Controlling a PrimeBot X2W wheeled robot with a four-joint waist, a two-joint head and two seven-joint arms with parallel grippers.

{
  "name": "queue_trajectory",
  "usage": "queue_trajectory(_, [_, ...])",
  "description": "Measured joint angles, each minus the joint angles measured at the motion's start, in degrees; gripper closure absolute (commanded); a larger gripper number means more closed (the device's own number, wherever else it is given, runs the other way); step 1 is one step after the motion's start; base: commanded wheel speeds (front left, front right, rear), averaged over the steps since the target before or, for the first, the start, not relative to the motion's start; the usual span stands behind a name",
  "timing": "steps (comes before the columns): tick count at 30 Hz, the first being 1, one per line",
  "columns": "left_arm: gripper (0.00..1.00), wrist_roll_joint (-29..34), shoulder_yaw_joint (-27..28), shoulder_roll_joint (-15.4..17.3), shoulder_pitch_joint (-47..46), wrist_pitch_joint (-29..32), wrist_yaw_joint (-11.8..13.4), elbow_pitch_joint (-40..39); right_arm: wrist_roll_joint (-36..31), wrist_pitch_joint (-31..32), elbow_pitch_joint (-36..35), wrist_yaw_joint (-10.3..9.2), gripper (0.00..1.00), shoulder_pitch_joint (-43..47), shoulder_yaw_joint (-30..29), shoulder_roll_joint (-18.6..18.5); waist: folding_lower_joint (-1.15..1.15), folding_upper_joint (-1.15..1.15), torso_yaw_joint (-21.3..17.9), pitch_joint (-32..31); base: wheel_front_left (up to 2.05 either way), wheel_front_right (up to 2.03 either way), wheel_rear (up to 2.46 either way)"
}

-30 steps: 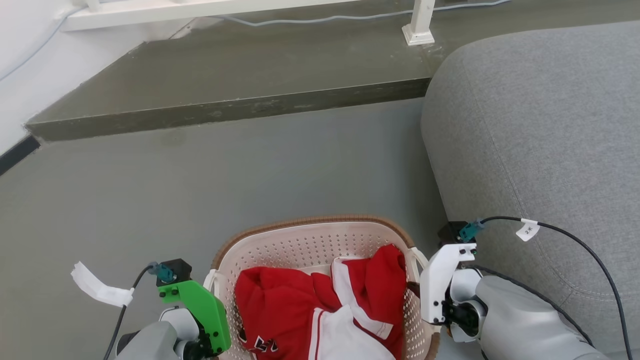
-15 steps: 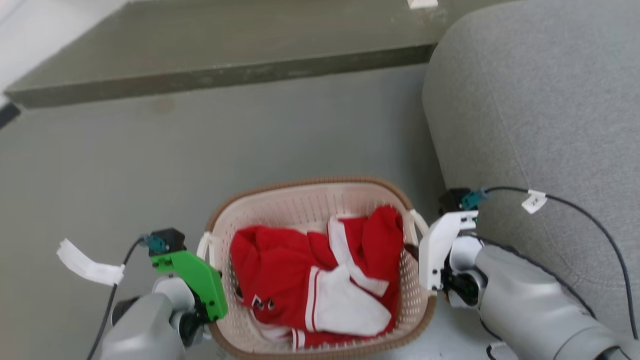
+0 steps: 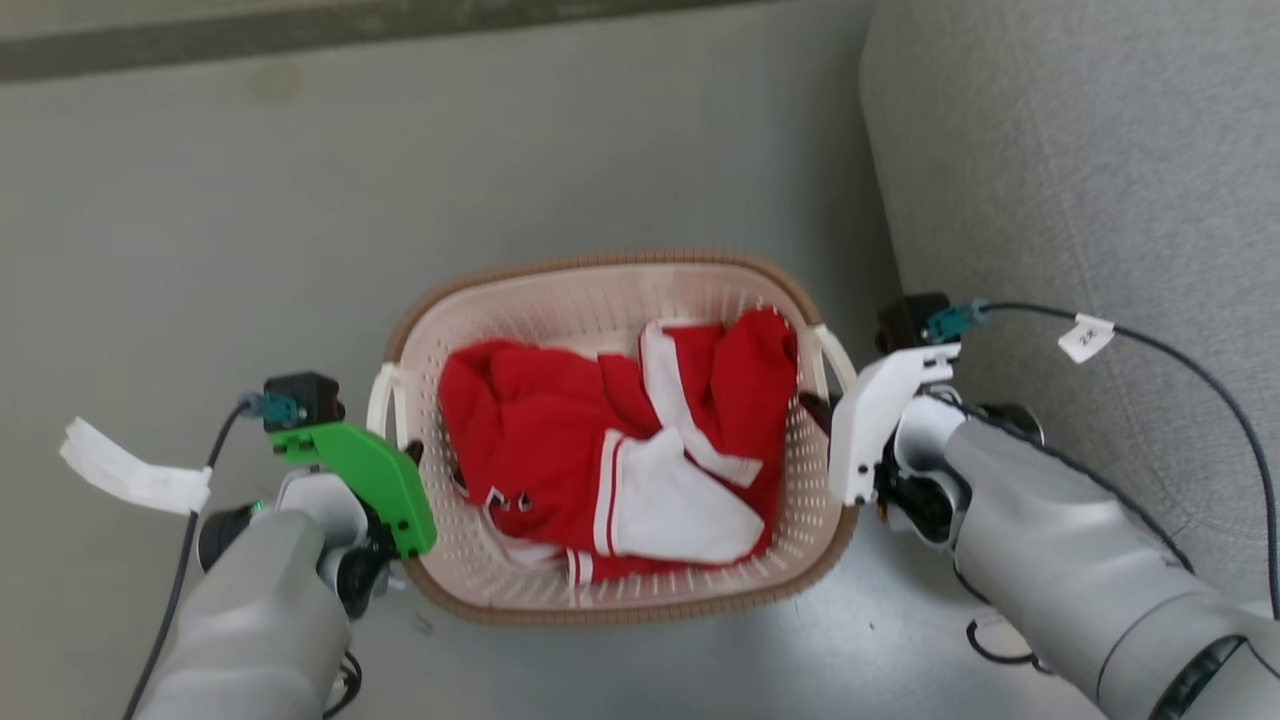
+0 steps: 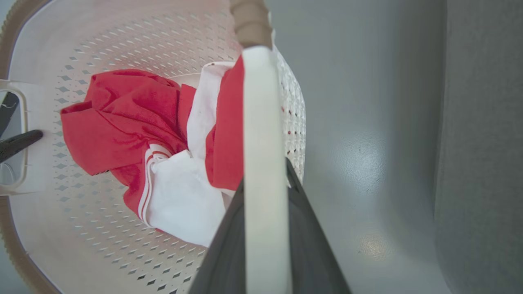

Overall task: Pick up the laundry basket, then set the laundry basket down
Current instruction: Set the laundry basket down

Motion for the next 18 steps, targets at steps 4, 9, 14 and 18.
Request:
queue_trajectory(4, [1.0, 0.3, 0.2, 0.2, -1.9, -1.2, 0.0, -0.3, -0.3, -1.5, -0.1, 0.0, 1.0, -2.0, -0.1, -0.2, 0.0, 0.0, 0.0, 2.9, 0.0, 0.0, 0.0])
queue_trajectory(9, [1.0, 0.3, 0.8, 0.6, -4.3, -2.9, 0.0, -0.7, -0.4, -3.5, -0.1, 0.0, 1.0, -4.4, -0.3, -0.2, 0.0, 0.0, 0.0, 6.6, 0.0, 0.0, 0.0])
queue_trajectory(14, [1.0, 0.4, 1.1, 1.0, -6.6, -4.1, 0.0, -1.0, -0.9, -5.4, -0.1, 0.01, 1.0, -7.0, -0.4, -0.2, 0.0, 0.0, 0.1, 10.2, 0.0, 0.0, 0.0])
queue_trajectory(18, [1.0, 0.7, 1.3, 1.3, -8.6, -4.8, 0.0, -1.2, -1.5, -6.9, -0.1, 0.01, 1.0, -8.9, -0.5, -0.2, 0.0, 0.0, 0.0, 13.2, 0.0, 0.0, 0.0])
